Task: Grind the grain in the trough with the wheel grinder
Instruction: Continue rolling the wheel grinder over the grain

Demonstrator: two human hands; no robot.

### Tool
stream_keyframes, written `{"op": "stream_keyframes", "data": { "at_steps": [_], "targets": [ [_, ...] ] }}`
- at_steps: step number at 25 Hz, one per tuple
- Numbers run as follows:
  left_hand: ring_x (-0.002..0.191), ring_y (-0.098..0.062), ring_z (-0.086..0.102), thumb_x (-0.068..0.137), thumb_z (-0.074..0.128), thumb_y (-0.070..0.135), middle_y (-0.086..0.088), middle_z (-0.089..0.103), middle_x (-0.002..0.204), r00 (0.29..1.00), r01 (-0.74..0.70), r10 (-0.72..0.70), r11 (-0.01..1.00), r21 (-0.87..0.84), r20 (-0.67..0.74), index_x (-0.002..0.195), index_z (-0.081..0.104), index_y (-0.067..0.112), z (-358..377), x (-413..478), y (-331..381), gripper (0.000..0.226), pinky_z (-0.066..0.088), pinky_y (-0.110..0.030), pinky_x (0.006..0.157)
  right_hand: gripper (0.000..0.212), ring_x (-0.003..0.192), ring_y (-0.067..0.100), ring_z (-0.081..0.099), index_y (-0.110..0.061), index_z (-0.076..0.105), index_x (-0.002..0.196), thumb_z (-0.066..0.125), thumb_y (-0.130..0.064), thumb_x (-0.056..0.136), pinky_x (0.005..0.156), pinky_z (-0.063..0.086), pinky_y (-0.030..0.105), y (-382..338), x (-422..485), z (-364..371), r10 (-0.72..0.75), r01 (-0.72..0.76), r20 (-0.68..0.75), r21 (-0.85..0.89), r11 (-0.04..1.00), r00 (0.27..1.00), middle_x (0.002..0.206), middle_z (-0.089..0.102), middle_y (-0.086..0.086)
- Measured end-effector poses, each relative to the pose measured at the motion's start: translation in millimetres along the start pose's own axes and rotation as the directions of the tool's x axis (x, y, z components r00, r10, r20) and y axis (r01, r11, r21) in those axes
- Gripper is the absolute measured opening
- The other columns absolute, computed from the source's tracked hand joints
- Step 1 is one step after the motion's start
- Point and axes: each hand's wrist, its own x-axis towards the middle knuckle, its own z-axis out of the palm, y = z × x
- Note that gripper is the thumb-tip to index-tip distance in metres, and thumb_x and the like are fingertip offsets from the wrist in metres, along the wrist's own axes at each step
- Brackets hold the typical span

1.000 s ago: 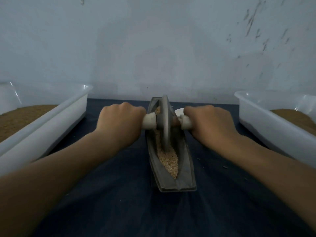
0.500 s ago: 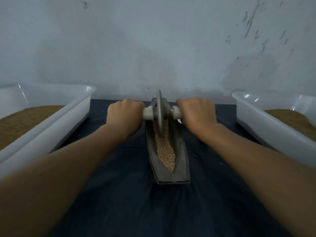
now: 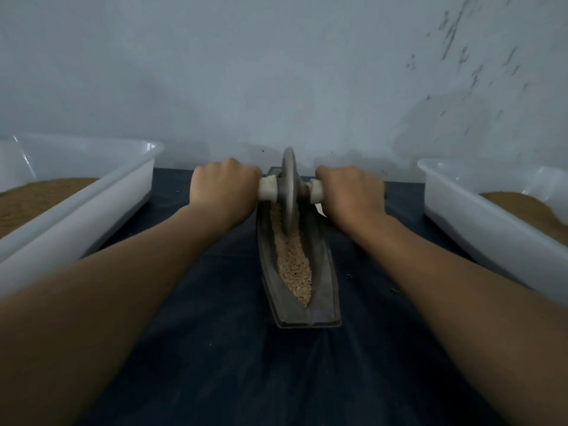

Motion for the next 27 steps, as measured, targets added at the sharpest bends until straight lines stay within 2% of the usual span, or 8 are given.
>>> {"op": "stream_keyframes", "data": {
  "at_steps": [3, 6, 10, 13, 16, 20, 23, 27],
  "targets": [
    [0.057, -0.026, 0.048, 0.081, 0.066, 0.022, 0.001, 0.044, 0.066, 0.988, -0.115, 0.117, 0.993, 0.027, -0.097, 0.081, 0.047, 0.026, -5, -26, -7, 0.02, 0.028, -0.029, 0.049, 0.017, 0.07, 0.029, 0.06, -0.027, 0.056, 0.093, 0.07, -0.027, 0.083, 0.05, 0.032, 0.029, 14, -33, -7, -0.105, 0.105, -0.06, 0.007, 0.994, 0.993, 0.077, 0.06, -0.001],
    [0.044, -0.018, 0.024, 0.06, 0.075, 0.023, 0.007, 0.03, 0.054, 0.953, -0.222, 0.235, 0.971, 0.09, -0.192, 0.073, 0.031, 0.027, -4, -51, -17, 0.046, 0.007, -0.02, 0.048, 0.04, 0.046, 0.021, 0.031, -0.033, 0.038, 0.074, 0.075, -0.027, 0.059, 0.049, 0.005, 0.018, 24, -65, -14, -0.218, 0.203, -0.21, -0.092, 0.975, 0.953, 0.056, 0.028, -0.011],
    [0.057, -0.029, 0.053, 0.08, 0.067, 0.023, -0.002, 0.051, 0.067, 0.991, -0.069, 0.073, 0.997, 0.046, -0.114, 0.08, 0.049, 0.024, 11, -15, -9, 0.018, 0.027, -0.029, 0.048, 0.018, 0.066, 0.031, 0.06, -0.025, 0.058, 0.089, 0.071, -0.02, 0.078, 0.049, 0.018, 0.026, 9, -17, -4, -0.085, 0.08, -0.117, -0.05, 0.996, 0.989, 0.075, 0.062, 0.003],
    [0.079, -0.032, 0.063, 0.09, 0.062, 0.027, -0.007, 0.062, 0.088, 1.0, -0.008, 0.008, 1.0, 0.019, 0.002, 0.097, 0.06, 0.02, 7, 14, -1, 0.01, 0.036, -0.034, 0.058, 0.018, 0.082, 0.032, 0.06, -0.022, 0.059, 0.105, 0.057, -0.012, 0.09, 0.061, 0.032, 0.034, -2, 13, 0, 0.004, -0.004, 0.031, 0.011, 1.0, 1.0, 0.094, 0.064, 0.008],
    [0.059, -0.025, 0.051, 0.085, 0.064, 0.024, 0.001, 0.053, 0.073, 0.998, -0.063, 0.062, 0.998, -0.022, -0.03, 0.084, 0.048, 0.025, 3, -17, -12, 0.016, 0.033, -0.031, 0.051, 0.02, 0.068, 0.029, 0.058, -0.024, 0.062, 0.099, 0.071, -0.02, 0.082, 0.052, 0.023, 0.027, 9, -16, -14, -0.144, 0.141, -0.068, -0.046, 0.989, 0.987, 0.083, 0.065, 0.004],
    [0.045, -0.016, 0.014, 0.056, 0.069, 0.023, 0.009, 0.02, 0.055, 0.929, -0.261, 0.263, 0.964, 0.043, -0.262, 0.071, 0.034, 0.025, -13, -57, -18, 0.038, 0.002, -0.02, 0.05, 0.045, 0.049, 0.009, 0.014, -0.033, 0.031, 0.076, 0.071, -0.02, 0.059, 0.052, 0.002, 0.018, 23, -74, -25, -0.266, 0.274, -0.206, 0.012, 0.962, 0.942, 0.059, 0.012, -0.016],
    [0.047, -0.021, 0.027, 0.066, 0.071, 0.023, 0.005, 0.025, 0.057, 0.975, -0.18, 0.188, 0.981, 0.075, -0.123, 0.074, 0.042, 0.024, -2, -39, -12, 0.03, 0.015, -0.024, 0.046, 0.048, 0.045, 0.019, 0.035, -0.033, 0.033, 0.076, 0.078, -0.019, 0.064, 0.049, 0.009, 0.019, 20, -50, -13, -0.196, 0.197, -0.14, -0.012, 0.98, 0.97, 0.055, 0.032, -0.011],
    [0.079, -0.032, 0.062, 0.09, 0.06, 0.025, -0.006, 0.06, 0.088, 1.0, 0.0, 0.0, 0.999, 0.037, 0.008, 0.1, 0.062, 0.021, 11, 13, -4, 0.011, 0.037, -0.035, 0.059, 0.015, 0.077, 0.033, 0.063, -0.024, 0.054, 0.09, 0.059, -0.01, 0.084, 0.052, 0.023, 0.03, 1, 16, 4, -0.004, 0.004, -0.041, 0.005, 1.0, 0.999, 0.075, 0.055, 0.003]
  ]
}}
